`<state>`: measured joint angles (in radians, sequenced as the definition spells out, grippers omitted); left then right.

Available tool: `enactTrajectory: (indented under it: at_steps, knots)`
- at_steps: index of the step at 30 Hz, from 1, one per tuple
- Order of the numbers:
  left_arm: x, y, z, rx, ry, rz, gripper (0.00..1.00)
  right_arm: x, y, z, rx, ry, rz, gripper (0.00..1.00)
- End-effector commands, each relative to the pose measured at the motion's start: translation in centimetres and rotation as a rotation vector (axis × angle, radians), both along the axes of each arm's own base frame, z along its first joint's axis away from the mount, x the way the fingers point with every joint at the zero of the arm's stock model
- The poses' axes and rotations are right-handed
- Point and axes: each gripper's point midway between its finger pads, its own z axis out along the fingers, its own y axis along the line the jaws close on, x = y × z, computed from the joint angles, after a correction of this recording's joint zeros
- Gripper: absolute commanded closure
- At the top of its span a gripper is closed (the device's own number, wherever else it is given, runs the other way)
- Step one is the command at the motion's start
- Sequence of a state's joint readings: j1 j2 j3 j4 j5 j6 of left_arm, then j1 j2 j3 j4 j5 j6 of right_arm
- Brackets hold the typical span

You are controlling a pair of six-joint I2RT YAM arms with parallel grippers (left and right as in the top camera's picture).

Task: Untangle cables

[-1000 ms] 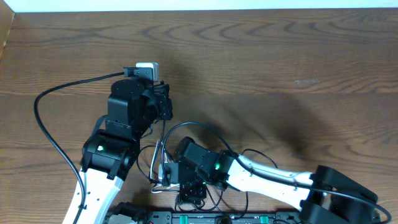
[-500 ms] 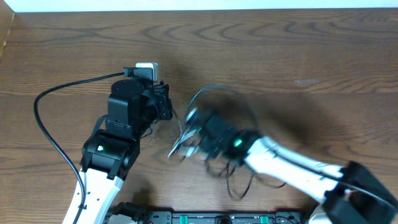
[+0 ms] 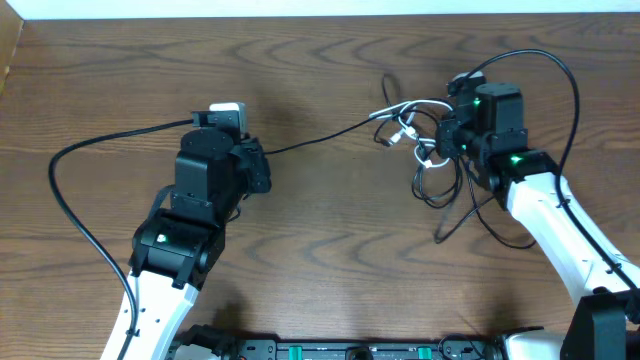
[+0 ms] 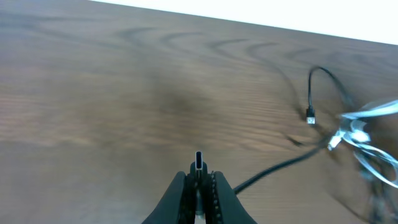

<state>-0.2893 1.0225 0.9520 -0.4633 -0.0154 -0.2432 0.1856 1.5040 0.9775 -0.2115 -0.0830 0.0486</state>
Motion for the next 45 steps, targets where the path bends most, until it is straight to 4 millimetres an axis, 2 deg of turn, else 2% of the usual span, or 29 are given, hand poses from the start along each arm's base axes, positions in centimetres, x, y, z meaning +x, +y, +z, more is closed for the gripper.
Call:
enactTrajectory:
  at_steps: [1,2,4,5,10,15,17,22,24,28,30,32,34,35,36,38,39,40,41,42,44,45]
  knots:
    - [-0.6,5.6,-0.1,0.079,-0.001,0.318,0.93,0.8,-0.8,2.1,0.043,-0.044,-0.031,0.99]
    - [-1.3,7.7,-0.1,0.085,-0.001,0.450,0.92,1.1,-2.4,2.0,0.027,-0.044,-0.110,0.99]
    - [-2.3,9.7,0.1,0.071,-0.007,0.580,0.93,1.2,-3.9,1.9,0.019,-0.040,-0.190,0.99]
    - [-3.6,11.8,0.3,0.036,-0.016,0.706,0.93,1.2,-5.2,1.7,0.017,-0.030,-0.255,0.99]
    - [-7.1,16.3,0.9,-0.062,-0.043,0.952,0.93,0.6,-7.6,0.9,0.011,0.012,-0.321,0.99]
    - [-10.4,19.9,1.7,-0.112,-0.081,1.130,0.92,0.1,-9.6,0.4,0.005,0.041,-0.368,0.99]
    - [-12.4,21.6,2.2,-0.122,-0.109,1.219,0.93,0.0,-10.8,0.3,0.023,0.047,-0.413,0.99]
    - [-13.5,22.4,2.5,-0.162,-0.125,1.261,0.93,-0.1,-10.9,0.2,0.036,0.053,-0.430,0.99]
    - [-13.1,22.0,2.2,-0.192,-0.110,1.236,0.92,-0.1,-10.6,0.2,0.054,0.058,-0.420,0.99]
    - [-10.3,19.3,1.7,-0.303,-0.063,1.050,0.92,0.4,-6.3,1.1,0.217,0.058,-0.234,0.98]
    - [-7.9,16.9,2.1,-0.342,-0.048,0.856,0.92,0.3,-2.8,2.3,0.322,0.044,-0.068,0.98]
    - [-5.3,13.5,3.2,-0.373,-0.054,0.585,0.92,-0.4,1.0,4.0,0.416,0.023,0.108,0.99]
    - [-3.5,9.8,4.4,-0.390,-0.073,0.306,0.92,-1.4,4.4,5.5,0.477,-0.002,0.271,0.99]
    - [-2.8,7.3,5.0,-0.412,-0.081,0.125,0.92,-2.3,6.7,6.5,0.504,-0.021,0.379,0.99]
    - [-2.5,5.8,5.1,-0.432,-0.077,0.018,0.93,-3.0,8.3,7.0,0.512,-0.035,0.454,0.99]
    - [-2.1,4.1,4.4,-0.472,-0.033,-0.109,0.92,-4.6,11.4,7.4,0.489,-0.059,0.584,0.99]
    - [-2.0,3.7,4.0,-0.484,-0.014,-0.141,0.93,-5.4,12.8,7.1,0.455,-0.071,0.643,0.95]
    - [-1.9,3.1,3.4,-0.502,0.011,-0.188,0.93,-5.8,13.4,6.8,0.425,-0.073,0.659,0.76]
    - [-1.8,2.6,2.8,-0.518,0.034,-0.229,0.92,-5.8,13.8,5.9,0.369,-0.067,0.639,0.22]
    - [-1.8,2.3,2.5,-0.529,0.049,-0.247,0.87,-5.5,13.7,5.2,0.324,-0.056,0.598,0.01]
    - [-1.8,2.0,1.2,-0.548,0.099,-0.278,0.66,-4.4,11.9,2.6,0.144,-0.024,0.430,0.01]
    - [-1.8,1.9,0.5,-0.543,0.126,-0.285,0.59,-3.8,10.1,1.4,0.044,-0.004,0.321,0.01]
